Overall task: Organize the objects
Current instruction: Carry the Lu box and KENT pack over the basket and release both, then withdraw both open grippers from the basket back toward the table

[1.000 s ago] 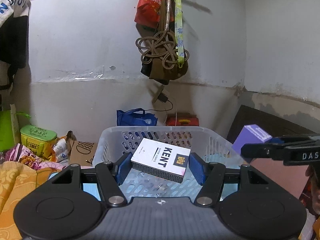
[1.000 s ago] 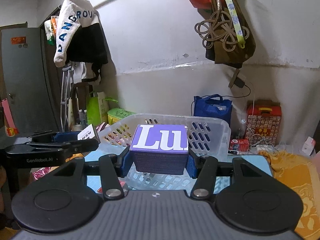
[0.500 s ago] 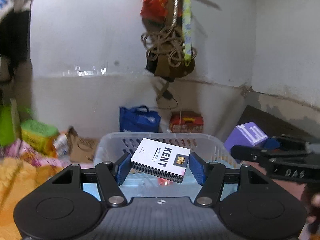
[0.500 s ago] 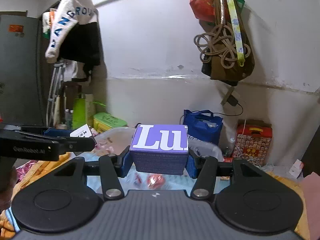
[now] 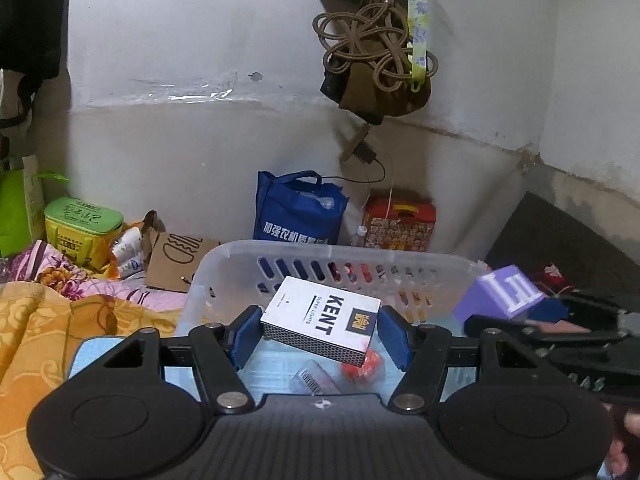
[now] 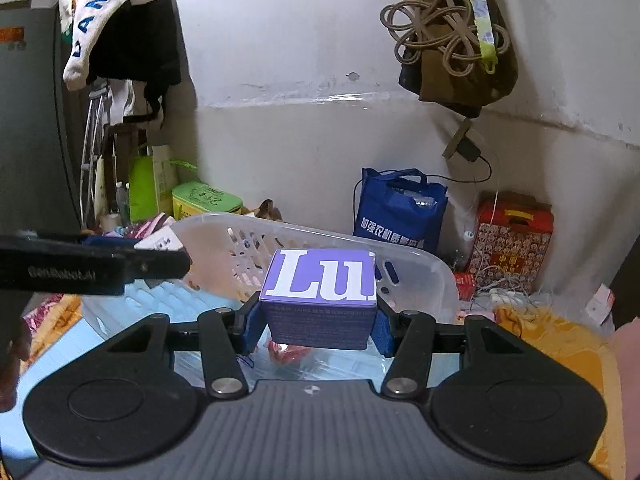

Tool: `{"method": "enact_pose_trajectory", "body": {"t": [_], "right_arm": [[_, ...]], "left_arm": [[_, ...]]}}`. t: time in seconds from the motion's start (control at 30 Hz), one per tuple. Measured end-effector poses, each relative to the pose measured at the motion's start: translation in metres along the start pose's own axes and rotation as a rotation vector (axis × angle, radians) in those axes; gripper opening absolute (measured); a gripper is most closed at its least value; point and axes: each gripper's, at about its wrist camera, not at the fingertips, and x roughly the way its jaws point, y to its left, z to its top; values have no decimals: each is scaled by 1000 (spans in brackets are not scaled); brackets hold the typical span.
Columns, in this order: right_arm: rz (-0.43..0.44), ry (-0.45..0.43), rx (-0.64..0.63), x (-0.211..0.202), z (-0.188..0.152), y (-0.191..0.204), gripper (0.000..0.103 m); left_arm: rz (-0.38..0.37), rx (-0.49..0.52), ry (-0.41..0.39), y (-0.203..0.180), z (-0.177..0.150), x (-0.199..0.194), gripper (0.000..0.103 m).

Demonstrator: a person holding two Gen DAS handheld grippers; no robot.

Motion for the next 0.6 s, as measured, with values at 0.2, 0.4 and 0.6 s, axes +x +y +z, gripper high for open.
{"method": "enact_pose_trajectory", "body": {"t": [0.2, 0.4, 0.6], "right_arm": [[-3, -35, 26, -3, 3, -2, 103], [-26, -113, 57, -22, 2, -9, 103], [34, -173, 125, -69, -21, -11, 103]], "left_arm": [[20, 14, -42, -3, -3, -1, 101], [49, 13, -91, -3, 0, -13, 103], [24, 30, -176, -5, -13, -55, 103]]}}
